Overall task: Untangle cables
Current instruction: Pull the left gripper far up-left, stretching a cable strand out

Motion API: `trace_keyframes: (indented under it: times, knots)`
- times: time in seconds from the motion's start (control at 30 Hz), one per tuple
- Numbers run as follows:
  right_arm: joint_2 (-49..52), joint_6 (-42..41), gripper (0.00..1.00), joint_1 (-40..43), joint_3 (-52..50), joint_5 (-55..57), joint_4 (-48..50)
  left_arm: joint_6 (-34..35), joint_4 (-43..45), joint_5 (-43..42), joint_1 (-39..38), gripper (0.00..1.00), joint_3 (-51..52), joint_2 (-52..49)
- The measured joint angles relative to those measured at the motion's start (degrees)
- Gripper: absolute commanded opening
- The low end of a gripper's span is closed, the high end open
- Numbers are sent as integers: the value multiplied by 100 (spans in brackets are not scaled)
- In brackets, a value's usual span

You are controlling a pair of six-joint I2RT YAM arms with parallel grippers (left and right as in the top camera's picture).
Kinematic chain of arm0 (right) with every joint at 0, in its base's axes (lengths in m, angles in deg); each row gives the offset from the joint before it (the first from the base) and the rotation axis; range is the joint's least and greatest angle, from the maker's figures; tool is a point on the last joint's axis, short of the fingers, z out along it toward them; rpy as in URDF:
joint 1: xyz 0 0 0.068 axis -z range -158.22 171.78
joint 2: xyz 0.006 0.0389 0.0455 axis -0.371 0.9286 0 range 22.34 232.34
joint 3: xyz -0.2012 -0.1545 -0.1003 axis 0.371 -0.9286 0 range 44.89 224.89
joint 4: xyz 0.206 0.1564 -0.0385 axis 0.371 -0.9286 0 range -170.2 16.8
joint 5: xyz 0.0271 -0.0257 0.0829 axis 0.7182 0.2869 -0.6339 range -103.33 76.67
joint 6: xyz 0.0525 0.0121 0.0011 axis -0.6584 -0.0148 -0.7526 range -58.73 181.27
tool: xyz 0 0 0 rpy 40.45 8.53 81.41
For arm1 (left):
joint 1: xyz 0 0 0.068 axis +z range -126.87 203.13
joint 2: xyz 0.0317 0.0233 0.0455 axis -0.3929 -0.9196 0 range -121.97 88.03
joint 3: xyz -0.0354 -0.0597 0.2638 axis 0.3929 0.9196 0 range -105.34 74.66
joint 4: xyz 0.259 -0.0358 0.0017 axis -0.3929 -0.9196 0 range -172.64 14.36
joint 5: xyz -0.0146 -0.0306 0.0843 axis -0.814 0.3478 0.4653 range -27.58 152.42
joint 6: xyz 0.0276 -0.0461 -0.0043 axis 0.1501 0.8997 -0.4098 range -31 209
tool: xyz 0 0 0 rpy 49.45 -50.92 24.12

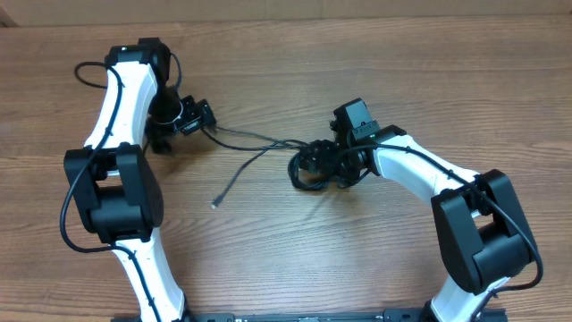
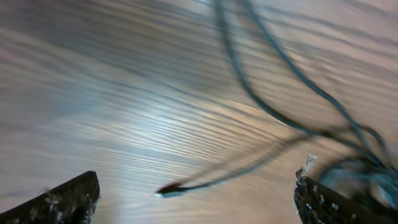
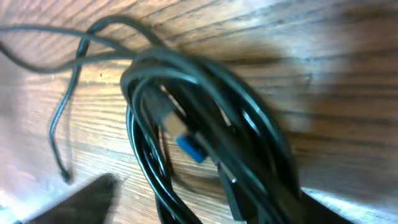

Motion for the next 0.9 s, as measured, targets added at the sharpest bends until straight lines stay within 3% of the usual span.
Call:
trace_keyframes:
  times: [0.07,0.43,0.5,0.57,0.67,0.77,0.9]
  knots:
    - [0,-37,100,0,0,0,74,-120,17,-236,-63,100,0,0]
    - [0,-529,100,247,-2,485,289,-345,535,-476,-149,100,0,0]
    - [-13,-695,95,317,0,616,219,-350,693,-490,-149,100,0,0]
    - [-33,-824,80,348,0,723,59,-350,837,-492,-149,100,0,0]
    - [-33,-911,45,343,-2,820,-184,-350,981,-494,-149,100,0,0]
    - [-33,-999,19,315,-2,859,-267,-350,1071,-494,-149,100,0,0]
    - [-33,-1010,7,227,-2,922,-199,-350,1099,-494,-149,100,0,0]
